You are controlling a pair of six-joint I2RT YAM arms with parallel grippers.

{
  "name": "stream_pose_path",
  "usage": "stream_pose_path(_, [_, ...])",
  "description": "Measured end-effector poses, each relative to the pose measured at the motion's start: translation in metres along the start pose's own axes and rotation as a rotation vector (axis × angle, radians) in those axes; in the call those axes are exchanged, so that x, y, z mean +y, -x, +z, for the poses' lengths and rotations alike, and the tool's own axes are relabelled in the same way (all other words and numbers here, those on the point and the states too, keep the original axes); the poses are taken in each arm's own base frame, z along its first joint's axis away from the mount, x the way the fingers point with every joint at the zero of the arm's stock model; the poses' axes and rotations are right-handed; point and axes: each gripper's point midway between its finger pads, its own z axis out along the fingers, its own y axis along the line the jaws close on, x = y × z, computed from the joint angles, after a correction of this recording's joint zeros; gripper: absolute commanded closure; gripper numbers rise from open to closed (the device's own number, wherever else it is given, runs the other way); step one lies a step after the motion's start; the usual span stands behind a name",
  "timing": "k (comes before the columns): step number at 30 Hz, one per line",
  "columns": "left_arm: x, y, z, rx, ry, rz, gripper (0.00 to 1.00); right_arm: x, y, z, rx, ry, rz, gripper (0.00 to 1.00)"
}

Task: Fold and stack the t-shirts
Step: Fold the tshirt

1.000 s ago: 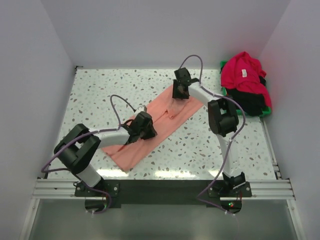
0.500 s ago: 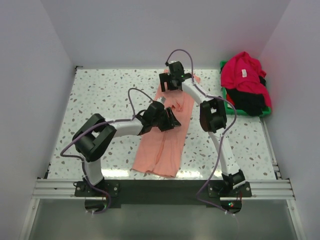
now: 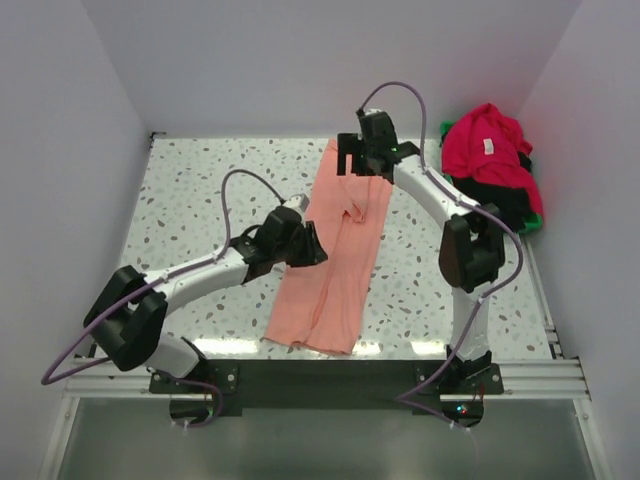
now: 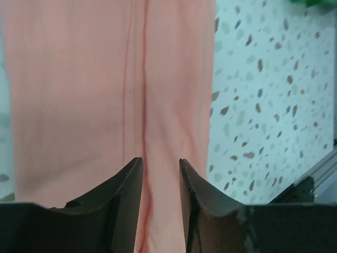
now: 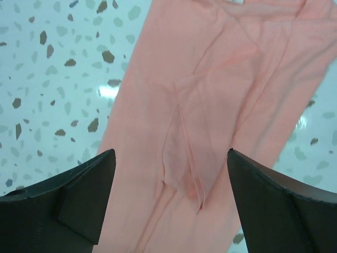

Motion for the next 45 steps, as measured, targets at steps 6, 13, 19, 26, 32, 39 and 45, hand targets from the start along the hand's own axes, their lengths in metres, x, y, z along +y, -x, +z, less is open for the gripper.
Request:
stream_pose_path(6, [0.045, -0.078, -0.007, 0.176, 0.106, 0.053, 0.65, -0.011, -0.070, -0.007, 0.129, -0.041, 0.042, 0.18])
stream_pose_path(13, [0.060, -0.095, -0.015, 0.206, 0.129, 0.053, 0.65, -0.027, -0.137, 0.033, 0.282, -0.134, 0.019, 0.26])
stream_pose_path(19, [0.057, -0.092, -0.012, 0.193, 0.119, 0.053, 0.64, -0.023, -0.112, 0.065, 0.233, -0.163, 0.002, 0.26])
stream_pose_path(26, [0.054, -0.084, 0.010, 0.206, 0.130, 0.029, 0.57, -0.017, -0.069, 0.111, 0.131, -0.155, -0.021, 0.22])
stream_pose_path(32, [0.039, -0.051, 0.023, 0.157, 0.087, -0.007, 0.50, -0.019, -0.053, 0.122, 0.106, -0.107, -0.041, 0.02])
stream_pose_path(39, [0.021, -0.036, 0.024, 0.138, 0.027, 0.010, 0.64, -0.015, -0.047, 0.087, 0.129, -0.064, -0.046, 0.01])
stream_pose_path(45, [0.022, -0.052, 0.013, 0.168, 0.016, 0.016, 0.76, -0.005, -0.016, -0.005, 0.054, -0.011, 0.037, 0.07])
